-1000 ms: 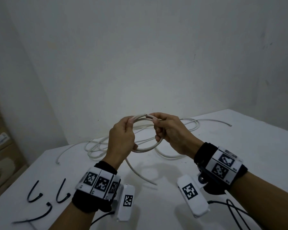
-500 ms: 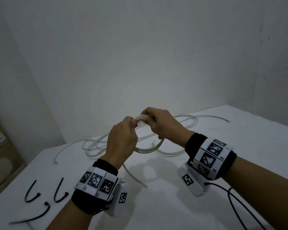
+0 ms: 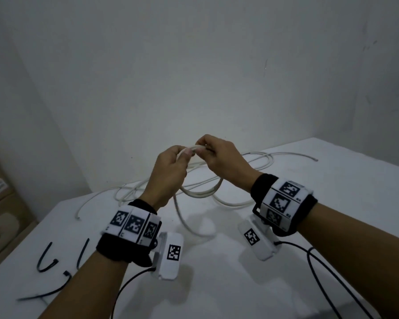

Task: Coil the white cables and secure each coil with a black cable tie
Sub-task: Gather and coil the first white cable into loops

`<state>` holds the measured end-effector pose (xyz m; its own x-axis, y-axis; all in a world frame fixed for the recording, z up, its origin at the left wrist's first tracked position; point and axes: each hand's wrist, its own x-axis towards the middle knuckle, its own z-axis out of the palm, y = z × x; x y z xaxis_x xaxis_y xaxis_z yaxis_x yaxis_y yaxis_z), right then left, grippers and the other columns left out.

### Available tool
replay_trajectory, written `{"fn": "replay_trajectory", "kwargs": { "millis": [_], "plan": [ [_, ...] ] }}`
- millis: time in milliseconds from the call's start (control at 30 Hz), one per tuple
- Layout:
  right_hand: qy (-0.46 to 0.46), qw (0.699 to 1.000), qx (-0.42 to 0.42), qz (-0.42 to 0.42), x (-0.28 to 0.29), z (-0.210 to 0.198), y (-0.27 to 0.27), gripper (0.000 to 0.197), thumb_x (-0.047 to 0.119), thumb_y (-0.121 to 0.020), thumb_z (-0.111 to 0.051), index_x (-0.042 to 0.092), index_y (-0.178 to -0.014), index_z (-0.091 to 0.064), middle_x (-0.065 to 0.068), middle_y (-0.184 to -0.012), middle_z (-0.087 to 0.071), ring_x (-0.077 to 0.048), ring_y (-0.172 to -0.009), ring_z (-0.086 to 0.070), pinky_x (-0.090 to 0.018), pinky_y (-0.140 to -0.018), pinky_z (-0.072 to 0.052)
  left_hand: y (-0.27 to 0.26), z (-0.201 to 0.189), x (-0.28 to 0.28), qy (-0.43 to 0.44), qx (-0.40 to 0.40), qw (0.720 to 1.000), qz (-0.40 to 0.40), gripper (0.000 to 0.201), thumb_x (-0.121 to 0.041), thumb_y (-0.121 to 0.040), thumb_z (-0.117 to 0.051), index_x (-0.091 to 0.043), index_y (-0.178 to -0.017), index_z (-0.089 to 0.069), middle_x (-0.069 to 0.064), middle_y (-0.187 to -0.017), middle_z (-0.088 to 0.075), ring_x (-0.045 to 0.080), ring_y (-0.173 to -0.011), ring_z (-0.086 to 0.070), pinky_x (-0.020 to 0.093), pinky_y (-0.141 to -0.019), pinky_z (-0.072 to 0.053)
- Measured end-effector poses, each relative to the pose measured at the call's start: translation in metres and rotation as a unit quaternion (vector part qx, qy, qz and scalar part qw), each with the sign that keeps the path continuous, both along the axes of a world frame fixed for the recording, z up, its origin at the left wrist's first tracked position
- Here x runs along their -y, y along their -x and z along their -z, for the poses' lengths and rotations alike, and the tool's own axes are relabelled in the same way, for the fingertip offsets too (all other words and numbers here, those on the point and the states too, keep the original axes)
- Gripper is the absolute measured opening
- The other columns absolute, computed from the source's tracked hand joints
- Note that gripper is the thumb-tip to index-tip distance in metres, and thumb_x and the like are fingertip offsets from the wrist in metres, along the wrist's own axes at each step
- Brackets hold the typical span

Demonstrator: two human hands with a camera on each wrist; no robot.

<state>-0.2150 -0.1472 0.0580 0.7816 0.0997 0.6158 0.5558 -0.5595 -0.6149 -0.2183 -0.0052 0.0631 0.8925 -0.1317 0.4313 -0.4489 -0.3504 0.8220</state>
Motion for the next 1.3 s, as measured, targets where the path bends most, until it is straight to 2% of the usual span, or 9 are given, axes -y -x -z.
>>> {"fn": "replay_trajectory", "kwargs": {
  "millis": [67, 167, 233, 333, 600, 800, 967, 1167, 1300],
  "plan": [
    [-0.006, 0.998, 0.019, 0.061, -0.002, 0.008, 0.002, 0.033, 0.030, -0.092, -0.056, 0.015, -0.120, -0.054, -0.006, -0.101, -0.057, -0.016, -0.091, -0.051, -0.026, -0.081, -0.043, -0.008, 0.003, 0.000, 0.031, 0.017, 0.999, -0.040, 0.027, -0.025, -0.100, -0.043, -0.017, -0.084, -0.063, -0.003, -0.055, -0.043, 0.014, -0.051, -0.036, 0.027, -0.050, -0.032],
    [-0.116, 0.985, 0.032, 0.123, -0.005, 0.019, 0.019, 0.018, 0.035, -0.091, -0.055, 0.018, -0.100, -0.054, 0.002, -0.082, -0.057, -0.013, -0.074, -0.054, -0.029, -0.067, -0.043, -0.018, 0.000, -0.003, 0.123, 0.028, 0.986, -0.107, 0.029, -0.025, -0.100, -0.042, -0.019, -0.078, -0.060, -0.001, -0.055, -0.040, 0.015, -0.049, -0.036, 0.028, -0.050, -0.031],
    [-0.145, 0.984, -0.083, 0.066, -0.006, 0.028, 0.034, 0.026, 0.038, -0.093, -0.052, 0.015, -0.080, -0.053, 0.001, -0.064, -0.059, -0.011, -0.050, -0.055, -0.027, -0.048, -0.044, -0.021, -0.003, -0.006, 0.171, 0.032, 0.976, -0.133, 0.029, -0.023, -0.101, -0.040, -0.018, -0.078, -0.058, 0.000, -0.056, -0.040, 0.013, -0.046, -0.036, 0.026, -0.047, -0.031],
    [-0.165, 0.947, -0.274, -0.023, -0.012, 0.051, 0.045, 0.036, 0.044, -0.094, -0.046, 0.009, -0.088, -0.049, -0.013, -0.075, -0.067, -0.019, -0.048, -0.062, -0.020, -0.038, -0.041, -0.020, -0.006, -0.007, 0.223, 0.020, 0.964, -0.143, 0.029, -0.022, -0.102, -0.038, -0.016, -0.081, -0.057, -0.002, -0.055, -0.037, 0.007, -0.039, -0.034, 0.023, -0.042, -0.030],
    [-0.636, 0.683, -0.344, -0.103, -0.028, 0.064, 0.013, 0.008, -0.007, -0.090, -0.049, -0.001, -0.086, -0.051, -0.016, -0.077, -0.055, -0.025, -0.064, -0.058, -0.031, -0.057, -0.059, -0.014, 0.004, -0.010, 0.275, -0.029, 0.954, -0.116, 0.030, -0.019, -0.102, -0.038, -0.010, -0.082, -0.058, -0.007, -0.044, -0.034, 0.007, -0.036, -0.031, 0.019, -0.038, -0.029],
    [-0.518, 0.779, -0.334, -0.117, -0.027, 0.058, 0.008, 0.025, -0.009, -0.085, -0.053, -0.001, -0.108, -0.060, -0.011, -0.075, -0.062, -0.017, -0.057, -0.059, -0.022, -0.052, -0.050, -0.010, 0.009, -0.014, 0.184, 0.001, 0.974, -0.133, 0.030, -0.021, -0.101, -0.039, -0.016, -0.078, -0.059, 0.000, -0.053, -0.038, 0.013, -0.045, -0.035, 0.027, -0.046, -0.032],
    [-0.470, 0.800, -0.323, -0.185, -0.021, 0.053, 0.011, 0.025, -0.003, -0.084, -0.055, 0.010, -0.100, -0.069, -0.002, -0.075, -0.065, -0.016, -0.065, -0.061, -0.021, -0.057, -0.045, -0.014, 0.013, -0.020, 0.128, 0.029, 0.979, -0.158, 0.029, -0.028, -0.097, -0.042, -0.024, -0.075, -0.061, 0.040, -0.088, -0.052, 0.026, -0.078, -0.043, 0.065, -0.081, -0.045],
    [-0.482, 0.802, -0.302, -0.182, -0.018, 0.043, 0.009, 0.023, 0.018, -0.092, -0.046, 0.014, -0.095, -0.068, -0.002, -0.078, -0.066, -0.015, -0.071, -0.055, -0.026, -0.063, -0.038, -0.013, 0.018, -0.020, 0.118, 0.018, 0.981, -0.152, 0.030, -0.027, -0.098, -0.042, -0.023, -0.076, -0.061, -0.006, -0.062, -0.048, 0.024, -0.073, -0.044, 0.040, -0.069, -0.037],
    [-0.454, 0.835, -0.271, -0.152, -0.023, 0.043, 0.011, 0.021, 0.031, -0.091, -0.055, 0.017, -0.076, -0.059, 0.002, -0.068, -0.058, -0.012, -0.062, -0.048, -0.026, -0.060, -0.037, -0.010, 0.021, -0.015, 0.108, 0.031, 0.981, -0.161, 0.028, -0.027, -0.099, -0.042, -0.020, -0.081, -0.062, 0.026, -0.082, -0.060, 0.040, -0.073, -0.047, 0.056, -0.072, -0.046]
  ]
}}
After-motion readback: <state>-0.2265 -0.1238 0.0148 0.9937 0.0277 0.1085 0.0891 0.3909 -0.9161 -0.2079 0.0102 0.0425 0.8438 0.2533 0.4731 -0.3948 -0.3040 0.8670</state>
